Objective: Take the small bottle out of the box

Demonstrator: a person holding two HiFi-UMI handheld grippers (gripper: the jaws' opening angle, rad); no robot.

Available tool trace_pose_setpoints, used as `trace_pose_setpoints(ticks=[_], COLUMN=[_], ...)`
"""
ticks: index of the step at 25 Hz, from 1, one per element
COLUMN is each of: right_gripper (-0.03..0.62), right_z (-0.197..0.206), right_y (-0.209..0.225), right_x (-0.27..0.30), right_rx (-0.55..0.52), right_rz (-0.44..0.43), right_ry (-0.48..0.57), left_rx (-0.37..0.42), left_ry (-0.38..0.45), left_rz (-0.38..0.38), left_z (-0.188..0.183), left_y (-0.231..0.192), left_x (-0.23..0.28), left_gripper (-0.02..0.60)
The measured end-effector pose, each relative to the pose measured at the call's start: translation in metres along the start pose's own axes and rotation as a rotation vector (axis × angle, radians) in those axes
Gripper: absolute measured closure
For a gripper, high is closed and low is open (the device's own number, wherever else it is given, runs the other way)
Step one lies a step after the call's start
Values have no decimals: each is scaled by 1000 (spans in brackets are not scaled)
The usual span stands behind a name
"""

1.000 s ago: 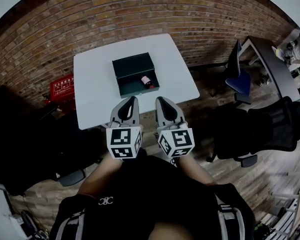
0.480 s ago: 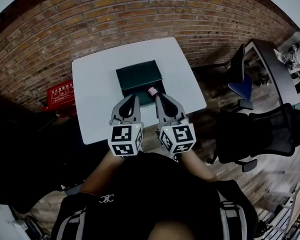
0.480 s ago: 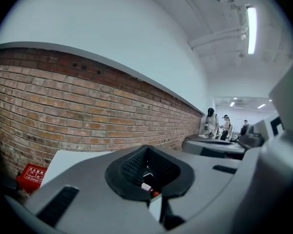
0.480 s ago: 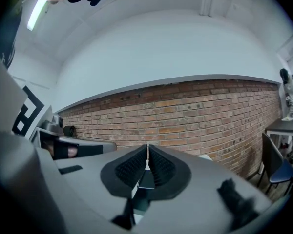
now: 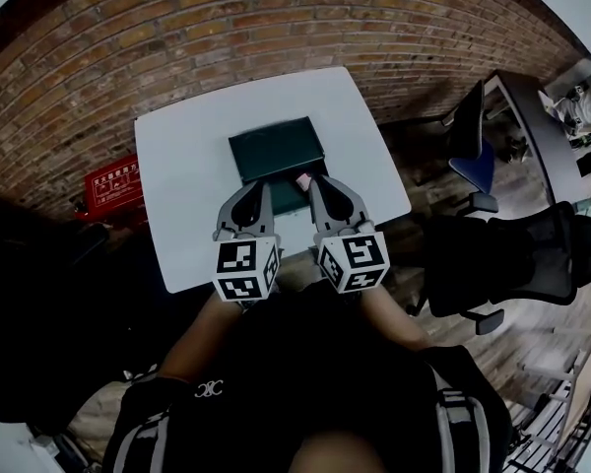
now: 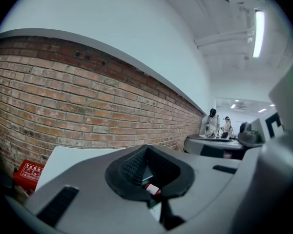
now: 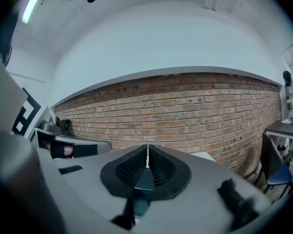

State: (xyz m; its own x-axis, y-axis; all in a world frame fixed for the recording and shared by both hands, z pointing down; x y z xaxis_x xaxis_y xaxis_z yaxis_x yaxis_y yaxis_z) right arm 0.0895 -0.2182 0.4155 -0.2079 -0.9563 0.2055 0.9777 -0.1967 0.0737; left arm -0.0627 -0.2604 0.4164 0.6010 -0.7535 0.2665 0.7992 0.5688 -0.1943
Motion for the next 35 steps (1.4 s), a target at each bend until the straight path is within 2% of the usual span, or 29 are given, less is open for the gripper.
trace_pose_setpoints(ticks=[7, 12, 22, 28, 35], right_gripper=[562, 562, 562, 561, 546], right_z=[3, 9, 57, 95, 142], right_y=[13, 36, 80, 87, 88], right_x=[19, 32, 67, 86, 107], right_rx=[-12, -10, -57, -79, -78], right_rz=[-32, -68, -152, -203, -239], right_ry=[-18, -61, -271, -403, -546], left_rx=[0, -1, -8, -14, -66], left_ry=[-8, -20, -33, -47, -62], left_rz=[-83, -131, -213, -277, -351], left_z=[5, 5, -1, 1, 9], left_y=[-15, -10, 11, 13, 4], left_x=[8, 22, 49, 47, 34], left_gripper=[571, 571, 571, 571, 571])
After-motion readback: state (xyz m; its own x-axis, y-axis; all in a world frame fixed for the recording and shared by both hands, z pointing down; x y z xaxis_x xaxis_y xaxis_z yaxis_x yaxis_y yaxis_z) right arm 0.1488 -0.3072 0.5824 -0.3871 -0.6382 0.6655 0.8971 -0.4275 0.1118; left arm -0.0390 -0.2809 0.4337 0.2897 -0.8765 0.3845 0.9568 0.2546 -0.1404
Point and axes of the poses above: the fingertips, and each gripper's own axes: x forward along the fingers, y to its right, z out of its underside, the point moved 8 cm from there along -x, backward along the fingers, and after that the axes turned 3 degrees about -z, right-handed, at the moved point
